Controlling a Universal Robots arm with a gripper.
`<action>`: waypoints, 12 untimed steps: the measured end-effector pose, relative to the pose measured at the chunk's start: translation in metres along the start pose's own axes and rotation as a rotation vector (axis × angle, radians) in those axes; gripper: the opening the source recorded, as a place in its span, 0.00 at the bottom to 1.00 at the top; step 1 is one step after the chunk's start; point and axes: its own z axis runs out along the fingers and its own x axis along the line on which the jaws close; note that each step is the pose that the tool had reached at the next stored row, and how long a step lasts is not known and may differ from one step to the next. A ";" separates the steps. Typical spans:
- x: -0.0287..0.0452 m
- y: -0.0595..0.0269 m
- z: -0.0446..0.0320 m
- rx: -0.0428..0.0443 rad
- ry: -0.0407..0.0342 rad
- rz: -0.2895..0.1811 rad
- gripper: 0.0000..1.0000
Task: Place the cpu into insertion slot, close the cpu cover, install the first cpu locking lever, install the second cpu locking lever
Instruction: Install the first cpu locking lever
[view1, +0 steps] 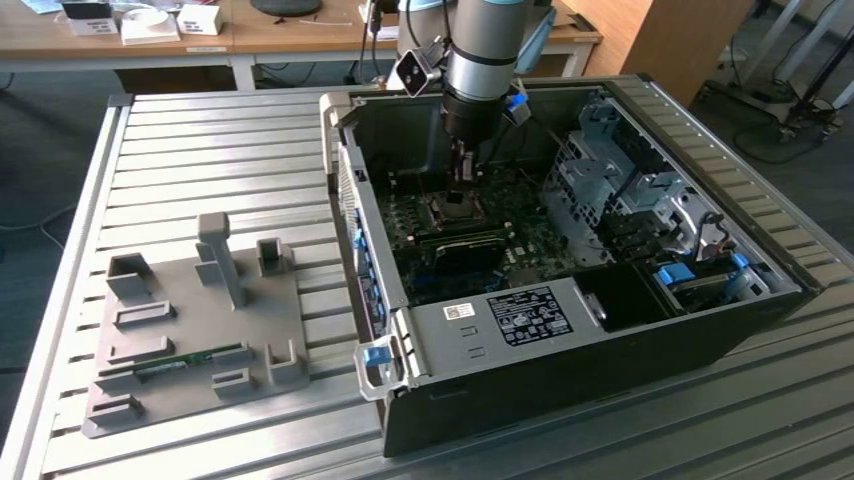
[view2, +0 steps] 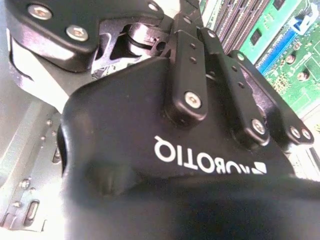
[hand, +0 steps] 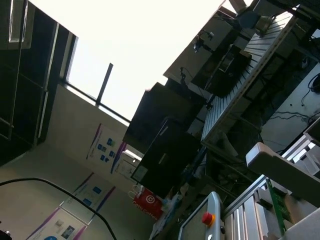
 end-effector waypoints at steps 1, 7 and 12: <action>0.0000 0.0000 0.0000 0.0000 0.0001 -0.002 0.11; 0.0000 0.0000 0.0000 0.0003 0.0003 -0.013 0.11; 0.0000 0.0000 0.0000 0.0005 0.0005 -0.023 0.11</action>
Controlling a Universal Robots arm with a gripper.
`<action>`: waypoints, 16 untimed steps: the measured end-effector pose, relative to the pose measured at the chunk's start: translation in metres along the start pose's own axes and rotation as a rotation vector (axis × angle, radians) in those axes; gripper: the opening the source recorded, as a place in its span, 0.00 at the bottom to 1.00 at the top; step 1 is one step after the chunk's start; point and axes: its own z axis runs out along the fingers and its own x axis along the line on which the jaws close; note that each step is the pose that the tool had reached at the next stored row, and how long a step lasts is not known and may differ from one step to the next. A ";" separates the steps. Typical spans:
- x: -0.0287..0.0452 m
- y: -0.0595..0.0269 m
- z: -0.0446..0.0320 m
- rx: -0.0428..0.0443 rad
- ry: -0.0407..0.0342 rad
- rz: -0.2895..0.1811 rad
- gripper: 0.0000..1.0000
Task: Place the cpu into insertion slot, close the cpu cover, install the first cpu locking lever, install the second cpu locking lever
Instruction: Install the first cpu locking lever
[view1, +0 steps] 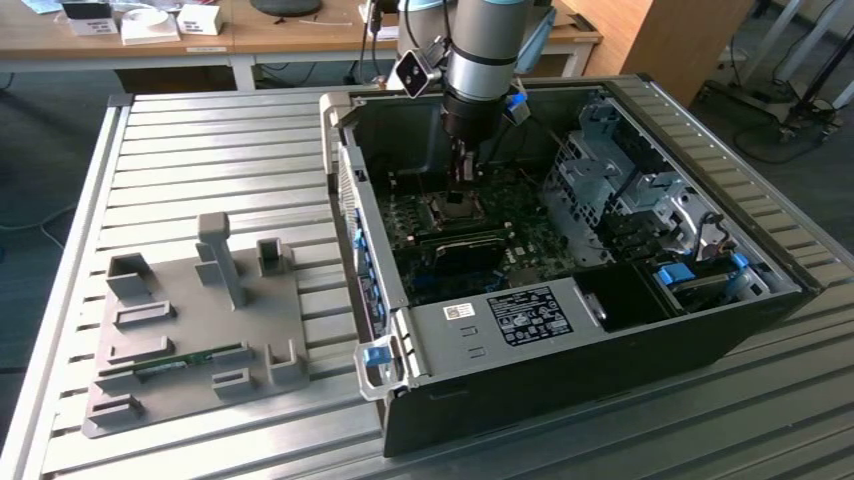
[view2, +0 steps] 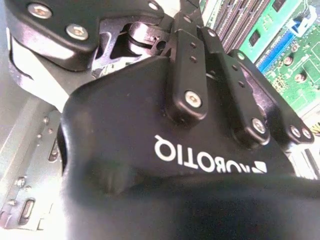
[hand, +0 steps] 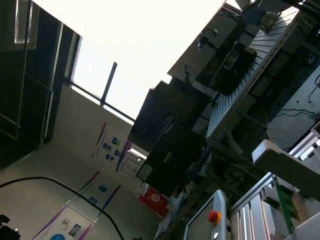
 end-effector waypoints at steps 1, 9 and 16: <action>0.0000 0.0000 0.0000 0.0001 0.0000 -0.002 0.11; 0.0000 0.0000 0.0000 0.0003 0.0002 -0.017 0.11; 0.0000 0.0000 0.0001 0.0006 0.0004 -0.030 0.11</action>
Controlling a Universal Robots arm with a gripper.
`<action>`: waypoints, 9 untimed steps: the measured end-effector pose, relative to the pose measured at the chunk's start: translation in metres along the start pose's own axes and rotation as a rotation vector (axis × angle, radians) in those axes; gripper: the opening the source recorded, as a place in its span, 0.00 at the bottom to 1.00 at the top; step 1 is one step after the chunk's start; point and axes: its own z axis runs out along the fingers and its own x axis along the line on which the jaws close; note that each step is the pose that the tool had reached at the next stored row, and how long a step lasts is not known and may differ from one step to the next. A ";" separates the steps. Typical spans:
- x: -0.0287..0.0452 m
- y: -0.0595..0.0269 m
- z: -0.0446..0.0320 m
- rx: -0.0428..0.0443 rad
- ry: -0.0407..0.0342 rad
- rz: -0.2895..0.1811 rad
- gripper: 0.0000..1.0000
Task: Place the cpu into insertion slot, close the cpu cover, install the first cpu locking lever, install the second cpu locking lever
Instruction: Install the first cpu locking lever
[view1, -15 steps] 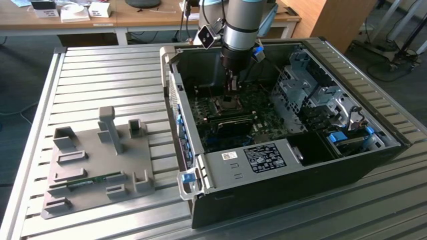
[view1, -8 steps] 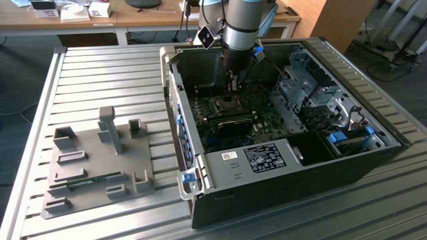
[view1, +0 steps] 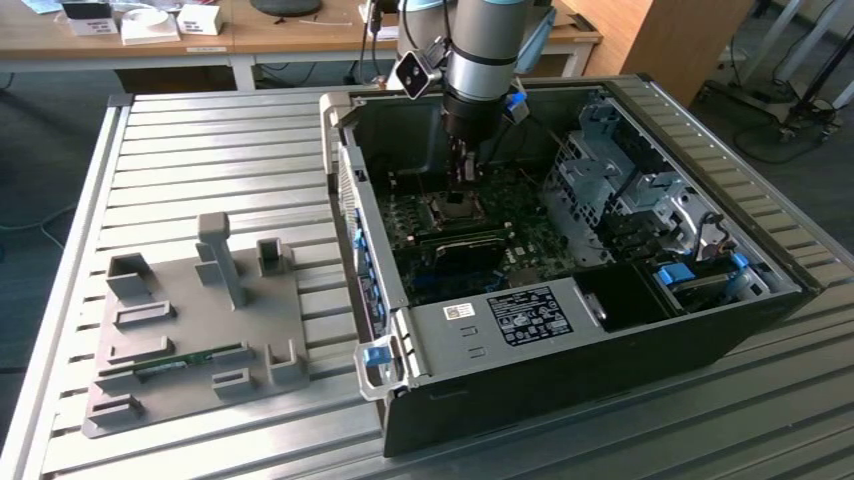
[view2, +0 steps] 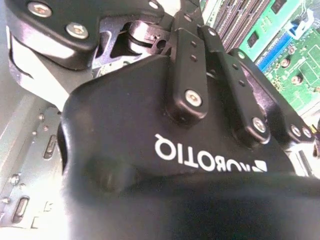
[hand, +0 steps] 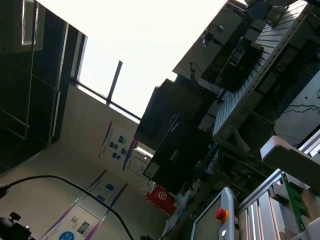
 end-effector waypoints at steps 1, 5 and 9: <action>0.0000 0.0000 0.0000 0.0000 0.0001 -0.002 0.11; 0.0000 0.0000 0.0000 0.0002 0.0002 -0.010 0.11; 0.0000 0.0000 0.0000 0.0004 0.0003 -0.017 0.11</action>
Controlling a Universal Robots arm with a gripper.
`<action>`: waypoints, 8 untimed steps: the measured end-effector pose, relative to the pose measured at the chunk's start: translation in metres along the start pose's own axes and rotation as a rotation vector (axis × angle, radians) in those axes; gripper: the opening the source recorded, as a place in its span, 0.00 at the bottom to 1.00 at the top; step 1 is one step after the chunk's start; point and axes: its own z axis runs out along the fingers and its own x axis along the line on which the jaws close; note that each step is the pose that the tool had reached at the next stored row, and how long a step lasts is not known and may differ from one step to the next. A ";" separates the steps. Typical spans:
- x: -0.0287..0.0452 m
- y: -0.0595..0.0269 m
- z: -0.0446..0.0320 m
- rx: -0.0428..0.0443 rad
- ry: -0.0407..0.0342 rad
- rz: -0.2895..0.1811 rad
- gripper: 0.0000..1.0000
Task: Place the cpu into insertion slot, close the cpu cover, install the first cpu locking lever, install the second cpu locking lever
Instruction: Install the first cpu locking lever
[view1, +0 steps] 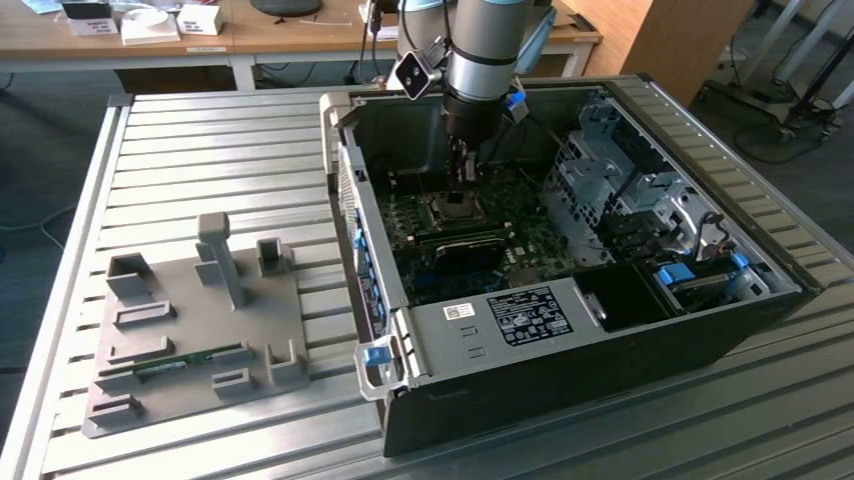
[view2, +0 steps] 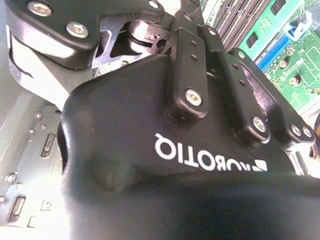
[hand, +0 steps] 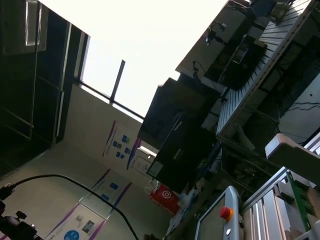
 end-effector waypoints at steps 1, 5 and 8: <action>0.0000 0.0000 0.0000 0.0000 0.0000 -0.002 0.11; 0.0000 0.0000 0.0000 0.0001 0.0002 -0.009 0.11; 0.0000 0.0000 0.0000 0.0002 0.0002 -0.015 0.11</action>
